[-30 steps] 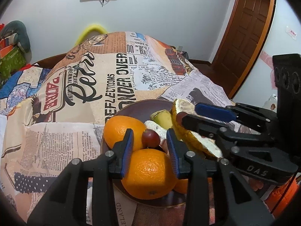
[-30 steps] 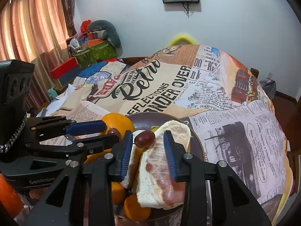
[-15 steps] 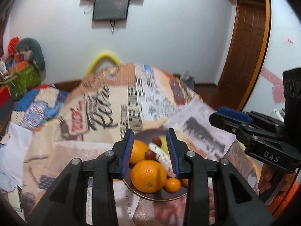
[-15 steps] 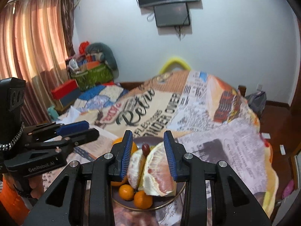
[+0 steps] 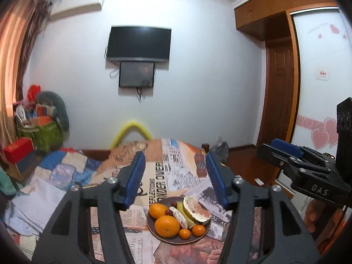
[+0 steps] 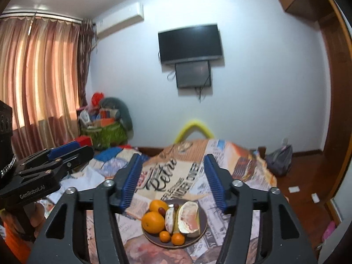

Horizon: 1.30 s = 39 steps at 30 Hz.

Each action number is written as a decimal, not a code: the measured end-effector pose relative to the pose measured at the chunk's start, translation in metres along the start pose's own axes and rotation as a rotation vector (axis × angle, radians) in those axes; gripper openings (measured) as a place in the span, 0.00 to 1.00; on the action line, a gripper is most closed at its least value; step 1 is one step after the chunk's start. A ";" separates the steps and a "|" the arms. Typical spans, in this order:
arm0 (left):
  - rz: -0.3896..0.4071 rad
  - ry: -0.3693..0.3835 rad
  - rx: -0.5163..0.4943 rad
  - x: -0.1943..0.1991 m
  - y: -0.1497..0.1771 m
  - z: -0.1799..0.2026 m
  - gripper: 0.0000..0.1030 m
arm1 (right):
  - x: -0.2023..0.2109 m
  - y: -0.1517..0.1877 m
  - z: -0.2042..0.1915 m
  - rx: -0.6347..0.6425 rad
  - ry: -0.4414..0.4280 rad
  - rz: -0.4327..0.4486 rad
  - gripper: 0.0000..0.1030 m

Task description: Organize fruits

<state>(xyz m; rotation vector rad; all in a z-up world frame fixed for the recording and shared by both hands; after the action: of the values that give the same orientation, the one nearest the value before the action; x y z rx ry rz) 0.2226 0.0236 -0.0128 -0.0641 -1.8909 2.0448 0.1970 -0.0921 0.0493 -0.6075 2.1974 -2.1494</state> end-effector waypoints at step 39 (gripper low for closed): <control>0.048 -0.025 -0.013 0.058 0.006 0.026 1.00 | 0.056 0.011 0.007 -0.025 0.117 0.085 1.00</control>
<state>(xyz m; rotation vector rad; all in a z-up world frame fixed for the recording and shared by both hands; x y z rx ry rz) 0.1600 0.0151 -0.0037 -0.0881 -1.9354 2.0736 0.1448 -0.1148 0.0531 -0.3902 2.2662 -2.1706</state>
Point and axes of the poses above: each gripper's, at about its wrist camera, not at the fingertips, and x roughly against the way its jaws point, z to its right, y to its underside, the point moved 10 cm from there along -x, roughly the way its jaws point, and after that the axes turned 14 degrees about y, right-handed, at the moved point
